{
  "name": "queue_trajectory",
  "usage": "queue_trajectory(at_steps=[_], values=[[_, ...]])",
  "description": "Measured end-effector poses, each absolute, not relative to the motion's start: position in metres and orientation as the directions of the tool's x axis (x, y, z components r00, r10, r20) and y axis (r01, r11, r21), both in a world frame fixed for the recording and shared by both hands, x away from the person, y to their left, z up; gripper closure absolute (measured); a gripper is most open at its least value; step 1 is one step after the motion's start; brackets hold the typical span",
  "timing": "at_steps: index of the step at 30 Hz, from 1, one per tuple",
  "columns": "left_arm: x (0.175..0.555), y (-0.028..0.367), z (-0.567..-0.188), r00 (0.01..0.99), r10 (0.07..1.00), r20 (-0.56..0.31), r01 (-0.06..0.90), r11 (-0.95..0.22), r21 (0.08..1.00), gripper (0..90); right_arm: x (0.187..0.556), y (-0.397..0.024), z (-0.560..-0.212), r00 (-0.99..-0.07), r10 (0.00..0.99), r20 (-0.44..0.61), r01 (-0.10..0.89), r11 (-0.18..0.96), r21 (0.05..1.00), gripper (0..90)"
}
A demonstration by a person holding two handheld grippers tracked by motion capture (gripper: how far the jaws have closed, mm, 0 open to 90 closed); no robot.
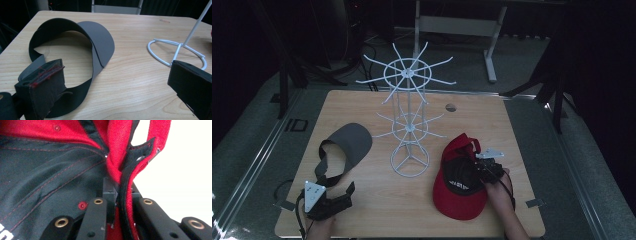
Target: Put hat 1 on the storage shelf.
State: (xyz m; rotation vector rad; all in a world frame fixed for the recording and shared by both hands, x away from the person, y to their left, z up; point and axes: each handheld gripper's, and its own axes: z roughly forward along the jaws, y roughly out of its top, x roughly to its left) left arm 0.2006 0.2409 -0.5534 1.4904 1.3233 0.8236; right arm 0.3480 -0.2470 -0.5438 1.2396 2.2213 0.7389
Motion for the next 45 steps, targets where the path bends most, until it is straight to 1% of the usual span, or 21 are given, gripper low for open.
queue_trajectory(at_steps=[7, 8, 12, 14, 17, 18, 20, 24, 25, 27, 34, 40, 45], values=[[0.201, 0.241, -0.554, 0.192, 0.976, -0.108, 0.347, 0.035, 0.937, 1.2, 0.343, -0.256, -0.523, -0.447, 0.882, -0.152, 0.584, 0.416, 0.697, 84.2], [0.201, 0.241, -0.553, 0.187, 0.977, -0.1, 0.351, 0.029, 0.936, 1.2, 0.341, -0.259, -0.515, -0.434, 0.889, -0.144, 0.574, 0.396, 0.717, 84.3], [0.201, 0.241, -0.552, 0.19, 0.975, -0.115, 0.378, 0.035, 0.925, 1.2, 0.336, -0.262, -0.497, -0.423, 0.892, -0.157, 0.54, 0.387, 0.748, 84.4], [0.201, 0.24, -0.551, 0.183, 0.977, -0.108, 0.386, 0.029, 0.922, 1.2, 0.333, -0.263, -0.487, -0.421, 0.893, -0.158, 0.522, 0.381, 0.763, 84.5], [0.2, 0.24, -0.55, 0.196, 0.976, -0.095, 0.376, 0.014, 0.927, 1.2, 0.329, -0.266, -0.471, -0.418, 0.895, -0.155, 0.497, 0.368, 0.786, 84.5], [0.198, 0.24, -0.549, 0.214, 0.972, -0.091, 0.365, 0.007, 0.931, 1.2, 0.328, -0.266, -0.466, -0.419, 0.896, -0.148, 0.487, 0.359, 0.796, 84.5], [0.197, 0.239, -0.547, 0.214, 0.974, -0.072, 0.354, -0.008, 0.935, 1.2, 0.323, -0.267, -0.455, -0.418, 0.896, -0.148, 0.464, 0.351, 0.813, 84.5], [0.197, 0.238, -0.547, 0.228, 0.971, -0.064, 0.366, -0.024, 0.93, 1.2, 0.315, -0.268, -0.434, -0.424, 0.897, -0.129, 0.427, 0.324, 0.844, 84.5], [0.197, 0.238, -0.547, 0.237, 0.969, -0.063, 0.372, -0.031, 0.928, 1.2, 0.315, -0.268, -0.434, -0.424, 0.897, -0.129, 0.427, 0.324, 0.844, 84.5], [0.197, 0.237, -0.547, 0.245, 0.967, -0.067, 0.375, -0.031, 0.927, 1.2, 0.308, -0.268, -0.42, -0.427, 0.895, -0.127, 0.393, 0.311, 0.866, 84.5], [0.193, 0.23, -0.535, 0.303, 0.952, -0.037, 0.342, -0.073, 0.937, 1.2, 0.298, -0.267, -0.399, -0.434, 0.892, -0.13, 0.349, 0.299, 0.888, 84.5], [0.189, 0.215, -0.523, 0.383, 0.923, -0.046, 0.335, -0.092, 0.938, 1.3, 0.293, -0.269, -0.387, -0.428, 0.891, -0.153, 0.33, 0.311, 0.891, 84.5], [0.188, 0.202, -0.508, 0.455, 0.888, -0.072, 0.332, -0.093, 0.939, 1.3, 0.289, -0.273, -0.38, -0.418, 0.894, -0.164, 0.317, 0.313, 0.895, 84.4]])
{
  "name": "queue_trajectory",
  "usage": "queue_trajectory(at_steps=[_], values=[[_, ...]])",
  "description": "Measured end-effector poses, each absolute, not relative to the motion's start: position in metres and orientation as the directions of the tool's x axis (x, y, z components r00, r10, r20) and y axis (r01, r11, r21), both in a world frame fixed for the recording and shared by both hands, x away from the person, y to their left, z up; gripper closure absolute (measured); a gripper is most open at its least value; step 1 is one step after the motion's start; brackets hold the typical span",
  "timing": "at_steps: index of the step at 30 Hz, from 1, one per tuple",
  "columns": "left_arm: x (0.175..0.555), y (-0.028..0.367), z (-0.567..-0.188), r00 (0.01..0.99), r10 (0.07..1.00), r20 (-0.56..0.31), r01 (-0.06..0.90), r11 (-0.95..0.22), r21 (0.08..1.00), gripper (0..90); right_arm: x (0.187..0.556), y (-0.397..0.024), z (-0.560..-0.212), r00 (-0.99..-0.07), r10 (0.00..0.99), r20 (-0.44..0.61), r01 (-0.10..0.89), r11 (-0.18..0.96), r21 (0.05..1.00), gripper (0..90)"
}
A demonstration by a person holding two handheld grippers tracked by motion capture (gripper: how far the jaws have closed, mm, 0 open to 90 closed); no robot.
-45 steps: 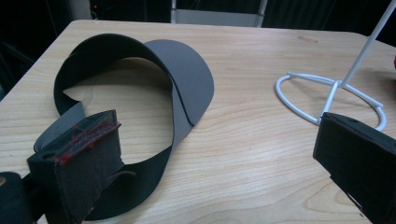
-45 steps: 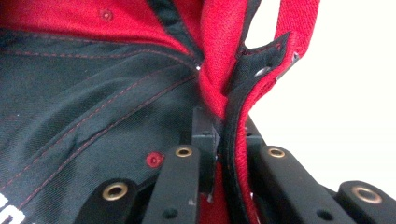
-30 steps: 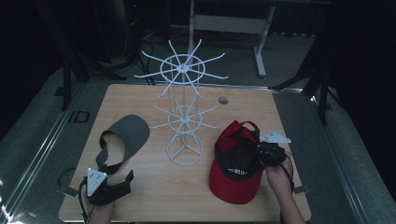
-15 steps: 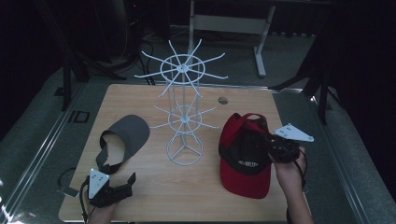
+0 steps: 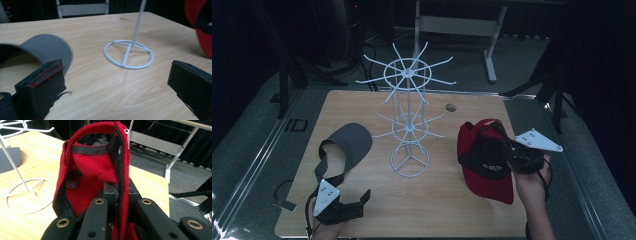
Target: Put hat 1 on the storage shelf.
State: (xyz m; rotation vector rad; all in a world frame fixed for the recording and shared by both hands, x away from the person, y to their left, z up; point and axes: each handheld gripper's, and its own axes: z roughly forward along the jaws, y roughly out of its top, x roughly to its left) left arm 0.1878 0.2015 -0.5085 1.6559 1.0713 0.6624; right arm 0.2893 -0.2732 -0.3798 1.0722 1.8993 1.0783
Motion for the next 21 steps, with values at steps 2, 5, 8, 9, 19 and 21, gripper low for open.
queue_trajectory(at_steps=[2, 5, 8, 9, 19, 21], values=[[0.188, 0.197, -0.501, 0.484, 0.87, -0.096, 0.34, -0.086, 0.936, 1.3, 0.287, -0.274, -0.378, -0.41, 0.896, -0.172, 0.31, 0.314, 0.897, 84.4], [0.188, 0.19, -0.489, 0.515, 0.851, -0.105, 0.346, -0.093, 0.934, 1.3, 0.284, -0.275, -0.374, -0.417, 0.894, -0.161, 0.309, 0.306, 0.9, 84.4], [0.187, 0.182, -0.476, 0.551, 0.829, -0.097, 0.325, -0.106, 0.94, 1.3, 0.281, -0.275, -0.37, -0.421, 0.893, -0.157, 0.303, 0.302, 0.904, 84.4], [0.186, 0.179, -0.471, 0.562, 0.822, -0.091, 0.315, -0.111, 0.943, 1.3, 0.28, -0.275, -0.369, -0.419, 0.894, -0.158, 0.299, 0.301, 0.906, 84.4], [0.181, 0.153, -0.432, 0.657, 0.752, -0.057, 0.22, -0.12, 0.968, 2.8, 0.268, -0.271, -0.355, -0.45, 0.882, -0.138, 0.275, 0.284, 0.919, 84.4], [0.181, 0.147, -0.426, 0.667, 0.743, -0.044, 0.205, -0.126, 0.971, 2.8, 0.266, -0.271, -0.352, -0.453, 0.881, -0.137, 0.268, 0.281, 0.922, 84.4]])
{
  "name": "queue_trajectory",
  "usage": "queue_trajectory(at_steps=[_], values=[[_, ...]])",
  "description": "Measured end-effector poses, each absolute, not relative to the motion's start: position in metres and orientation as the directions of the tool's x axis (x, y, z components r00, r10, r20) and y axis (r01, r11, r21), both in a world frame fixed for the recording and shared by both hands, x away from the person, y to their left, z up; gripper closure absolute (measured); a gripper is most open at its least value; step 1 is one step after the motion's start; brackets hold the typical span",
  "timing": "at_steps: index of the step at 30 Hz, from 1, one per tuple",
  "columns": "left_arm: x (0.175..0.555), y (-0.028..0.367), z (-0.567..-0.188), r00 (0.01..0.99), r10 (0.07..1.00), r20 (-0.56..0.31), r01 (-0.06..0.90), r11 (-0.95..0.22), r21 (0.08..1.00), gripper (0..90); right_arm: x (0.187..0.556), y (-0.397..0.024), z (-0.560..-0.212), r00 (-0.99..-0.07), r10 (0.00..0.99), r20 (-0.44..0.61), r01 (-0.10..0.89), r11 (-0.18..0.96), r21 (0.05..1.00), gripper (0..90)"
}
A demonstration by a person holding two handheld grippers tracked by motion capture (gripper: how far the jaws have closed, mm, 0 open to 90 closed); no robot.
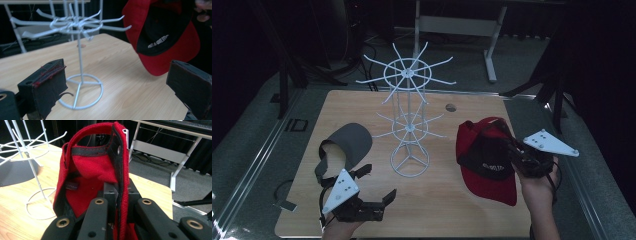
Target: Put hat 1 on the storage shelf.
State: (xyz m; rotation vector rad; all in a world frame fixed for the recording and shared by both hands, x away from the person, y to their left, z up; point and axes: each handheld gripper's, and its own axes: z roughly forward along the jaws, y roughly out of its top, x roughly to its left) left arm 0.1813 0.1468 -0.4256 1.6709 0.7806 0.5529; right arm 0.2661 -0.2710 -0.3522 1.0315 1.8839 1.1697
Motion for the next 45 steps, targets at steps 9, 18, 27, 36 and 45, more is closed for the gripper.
queue_trajectory(at_steps=[9, 18, 27, 36, 45], values=[[0.189, 0.119, -0.406, 0.711, 0.703, -0.01, 0.172, -0.16, 0.972, 3.9, 0.258, -0.272, -0.345, -0.464, 0.876, -0.135, 0.258, 0.28, 0.925, 84.4], [0.205, 0.09, -0.396, 0.761, 0.649, 0.011, 0.156, -0.199, 0.968, 4.4, 0.25, -0.268, -0.343, -0.489, 0.862, -0.134, 0.247, 0.284, 0.926, 84.4], [0.217, 0.059, -0.388, 0.801, 0.598, 0.041, 0.129, -0.239, 0.962, 4.4, 0.24, -0.264, -0.343, -0.515, 0.848, -0.126, 0.232, 0.279, 0.932, 84.4], [0.236, 0.033, -0.38, 0.816, 0.574, 0.06, 0.11, -0.257, 0.96, 4.4, 0.225, -0.261, -0.337, -0.539, 0.832, -0.129, 0.204, 0.277, 0.939, 84.3], [0.256, 0.011, -0.375, 0.81, 0.581, 0.081, 0.116, -0.293, 0.949, 4.4, 0.215, -0.256, -0.334, -0.568, 0.813, -0.128, 0.184, 0.277, 0.943, 84.4]])
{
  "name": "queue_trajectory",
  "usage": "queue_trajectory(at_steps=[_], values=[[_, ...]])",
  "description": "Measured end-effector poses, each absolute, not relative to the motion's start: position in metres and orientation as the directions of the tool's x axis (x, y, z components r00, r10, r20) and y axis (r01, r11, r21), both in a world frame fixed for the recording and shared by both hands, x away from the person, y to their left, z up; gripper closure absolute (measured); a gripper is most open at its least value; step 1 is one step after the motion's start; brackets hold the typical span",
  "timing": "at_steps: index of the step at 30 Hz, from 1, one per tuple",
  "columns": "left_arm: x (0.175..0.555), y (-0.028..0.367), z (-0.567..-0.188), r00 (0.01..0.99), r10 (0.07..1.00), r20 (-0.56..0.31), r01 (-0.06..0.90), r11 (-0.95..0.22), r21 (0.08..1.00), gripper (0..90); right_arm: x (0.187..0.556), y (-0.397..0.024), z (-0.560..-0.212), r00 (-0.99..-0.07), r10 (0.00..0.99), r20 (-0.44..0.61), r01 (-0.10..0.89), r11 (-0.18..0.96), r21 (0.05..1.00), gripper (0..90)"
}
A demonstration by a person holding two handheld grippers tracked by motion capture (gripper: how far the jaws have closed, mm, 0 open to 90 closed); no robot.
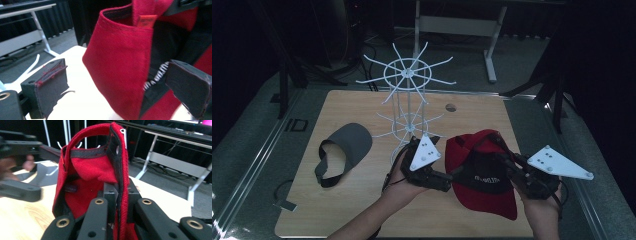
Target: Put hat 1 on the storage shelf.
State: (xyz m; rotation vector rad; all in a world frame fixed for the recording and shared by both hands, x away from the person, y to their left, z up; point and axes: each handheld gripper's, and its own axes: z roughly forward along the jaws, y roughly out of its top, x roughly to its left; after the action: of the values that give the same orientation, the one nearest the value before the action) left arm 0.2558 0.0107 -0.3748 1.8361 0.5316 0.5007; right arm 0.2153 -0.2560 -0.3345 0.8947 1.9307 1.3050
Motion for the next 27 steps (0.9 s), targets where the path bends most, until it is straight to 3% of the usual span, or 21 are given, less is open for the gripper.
queue_trajectory(at_steps=[8, 16, 20, 22, 23, 24, 27], values=[[0.264, -0.004, -0.37, 0.772, 0.628, 0.103, 0.129, -0.313, 0.941, 8.7, 0.209, -0.253, -0.33, -0.583, 0.8, -0.138, 0.161, 0.28, 0.946, 84.3], [0.264, -0.018, -0.369, 0.773, 0.62, 0.138, 0.115, -0.351, 0.929, 24.0, 0.208, -0.252, -0.328, -0.6, 0.79, -0.128, 0.154, 0.271, 0.95, 84.3], [0.264, -0.021, -0.367, 0.755, 0.636, 0.158, 0.105, -0.355, 0.929, 40.2, 0.207, -0.251, -0.328, -0.598, 0.79, -0.134, 0.148, 0.273, 0.951, 84.3], [0.264, -0.021, -0.367, 0.752, 0.641, 0.156, 0.104, -0.349, 0.932, 52.9, 0.207, -0.25, -0.328, -0.598, 0.79, -0.135, 0.148, 0.275, 0.95, 84.3], [0.264, -0.021, -0.367, 0.759, 0.635, 0.141, 0.11, -0.339, 0.934, 52.9, 0.207, -0.25, -0.329, -0.599, 0.789, -0.135, 0.149, 0.276, 0.95, 84.3], [0.264, -0.021, -0.367, 0.753, 0.642, 0.147, 0.106, -0.339, 0.935, 63.3, 0.207, -0.25, -0.329, -0.601, 0.788, -0.134, 0.149, 0.275, 0.95, 84.3], [0.264, -0.023, -0.365, 0.767, 0.628, 0.132, 0.112, -0.333, 0.936, 80.4, 0.208, -0.249, -0.331, -0.603, 0.787, -0.13, 0.151, 0.274, 0.95, 84.3]])
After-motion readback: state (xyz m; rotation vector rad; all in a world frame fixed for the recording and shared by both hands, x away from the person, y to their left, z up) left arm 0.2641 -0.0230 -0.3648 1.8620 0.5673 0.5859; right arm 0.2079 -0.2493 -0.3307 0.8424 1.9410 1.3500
